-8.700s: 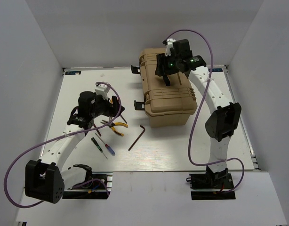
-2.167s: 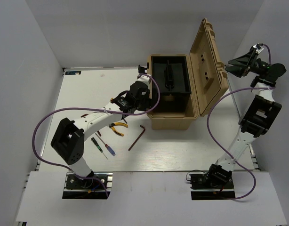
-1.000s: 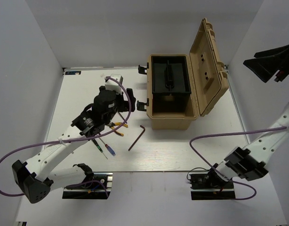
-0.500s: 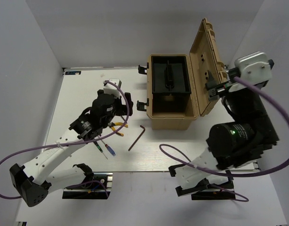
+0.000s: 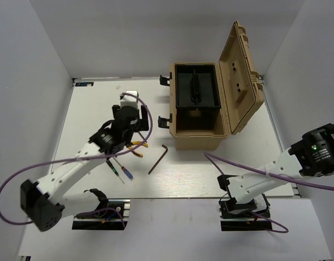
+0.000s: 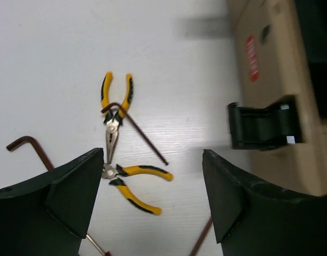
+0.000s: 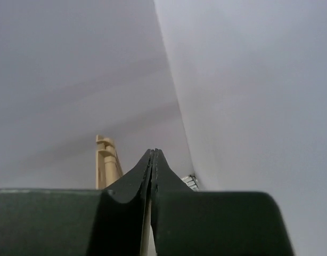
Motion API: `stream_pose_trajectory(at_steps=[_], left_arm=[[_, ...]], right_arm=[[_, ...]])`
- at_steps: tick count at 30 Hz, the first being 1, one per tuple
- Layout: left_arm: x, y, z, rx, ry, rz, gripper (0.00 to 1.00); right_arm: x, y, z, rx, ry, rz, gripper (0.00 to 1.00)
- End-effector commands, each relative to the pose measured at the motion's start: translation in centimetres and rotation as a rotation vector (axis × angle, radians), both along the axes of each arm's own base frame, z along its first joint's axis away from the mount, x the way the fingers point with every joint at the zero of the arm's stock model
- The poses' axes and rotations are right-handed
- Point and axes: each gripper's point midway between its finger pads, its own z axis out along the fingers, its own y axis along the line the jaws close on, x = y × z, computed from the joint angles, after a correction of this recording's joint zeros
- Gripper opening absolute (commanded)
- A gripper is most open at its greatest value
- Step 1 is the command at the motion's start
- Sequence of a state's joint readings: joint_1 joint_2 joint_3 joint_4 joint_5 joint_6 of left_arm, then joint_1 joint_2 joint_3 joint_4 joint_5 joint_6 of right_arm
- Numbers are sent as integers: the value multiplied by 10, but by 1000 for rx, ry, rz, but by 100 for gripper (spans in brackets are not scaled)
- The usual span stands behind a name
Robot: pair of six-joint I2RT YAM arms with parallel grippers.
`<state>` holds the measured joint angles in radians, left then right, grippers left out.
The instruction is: Sort the tools into containers
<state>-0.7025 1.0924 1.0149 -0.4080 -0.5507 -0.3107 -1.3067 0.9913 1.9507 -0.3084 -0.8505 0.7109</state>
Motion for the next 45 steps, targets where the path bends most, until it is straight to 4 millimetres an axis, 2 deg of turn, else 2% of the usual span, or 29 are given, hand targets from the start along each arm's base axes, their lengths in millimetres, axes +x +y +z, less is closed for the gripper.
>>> stream_pose_trajectory(at_steps=[1, 2, 3, 4, 6, 7, 8, 9, 10, 11, 13, 14, 15, 18, 20, 21, 22, 23, 24, 26, 27, 29, 33, 34, 36, 37, 39, 41, 45], left_arm=[[16, 2, -45, 62, 138, 51, 83], [23, 2, -48, 52, 154, 63, 76], [26, 0, -58, 40, 183, 69, 57], [31, -7, -62, 14, 203, 51, 47], [40, -13, -84, -15, 277, 76, 23], [43, -16, -90, -23, 294, 88, 19], [45, -13, -97, -31, 328, 112, 19], [48, -13, -113, -49, 375, 158, 19], [47, -13, -123, -51, 403, 177, 23], [50, -10, -126, -61, 417, 201, 30], [53, -15, -139, -89, 448, 201, 43], [55, -18, -138, -100, 445, 192, 51], [56, -19, -142, -109, 450, 202, 59], [60, -19, -144, -126, 453, 209, 67], [62, -16, -149, -131, 461, 226, 71], [62, -14, -148, -127, 456, 233, 71], [62, -14, -150, -127, 456, 233, 71], [62, -14, -151, -127, 456, 233, 71], [63, -11, -151, -129, 456, 242, 71], [60, -9, -157, -123, 464, 244, 71], [60, -9, -157, -123, 464, 244, 71], [61, -5, -159, -125, 464, 253, 71], [61, -7, -161, -131, 466, 246, 72], [60, -8, -162, -136, 471, 239, 72], [60, -8, -162, -136, 471, 239, 72], [60, -8, -162, -136, 471, 239, 72], [62, -10, -158, -141, 463, 237, 72], [64, -11, -158, -141, 463, 237, 72], [64, -11, -159, -141, 463, 237, 72]], right_arm=[[-14, 29, 30, -103, -80, -47, 0], [-7, 39, 27, -53, -53, 54, 0], [-5, 50, 38, -122, -56, 113, 11], [9, 34, 22, 90, 13, 280, 30], [12, 31, 29, 59, 19, 368, 55], [16, 17, 20, 92, 47, 383, 55], [17, 14, 18, 81, 56, 374, 52], [18, 7, 9, 153, 67, 362, 32], [19, -1, 4, 61, 79, 314, 26], [17, 7, -1, 50, 82, 298, 24], [17, 0, -10, 13, 93, 262, 24], [13, -5, -8, -1, 50, 172, 24], [12, -16, -10, -46, 51, 110, 33], [5, -39, 0, -41, -13, -34, 41], [3, -58, 6, 16, -57, -87, 41], [6, -73, 11, 39, -69, -95, 42], [7, -80, 11, 68, -69, -93, 42], [7, -73, 21, 55, -80, -77, 42], [13, -88, 22, 104, -82, -42, 42], [16, -77, 34, 113, -95, 24, 42], [21, -85, 32, 126, -89, 40, 43], [21, -84, 40, 111, -120, 58, 45], [33, -111, 38, 238, -157, 100, 47], [45, -136, 28, 303, -155, 116, 48], [52, -133, 36, 320, -163, 185, 52], [65, -144, 31, 341, -149, 241, 52], [77, -142, 30, 379, -152, 343, 53], [92, -127, 26, 402, -131, 432, 53], [109, -76, 24, 339, -85, 574, 55]])
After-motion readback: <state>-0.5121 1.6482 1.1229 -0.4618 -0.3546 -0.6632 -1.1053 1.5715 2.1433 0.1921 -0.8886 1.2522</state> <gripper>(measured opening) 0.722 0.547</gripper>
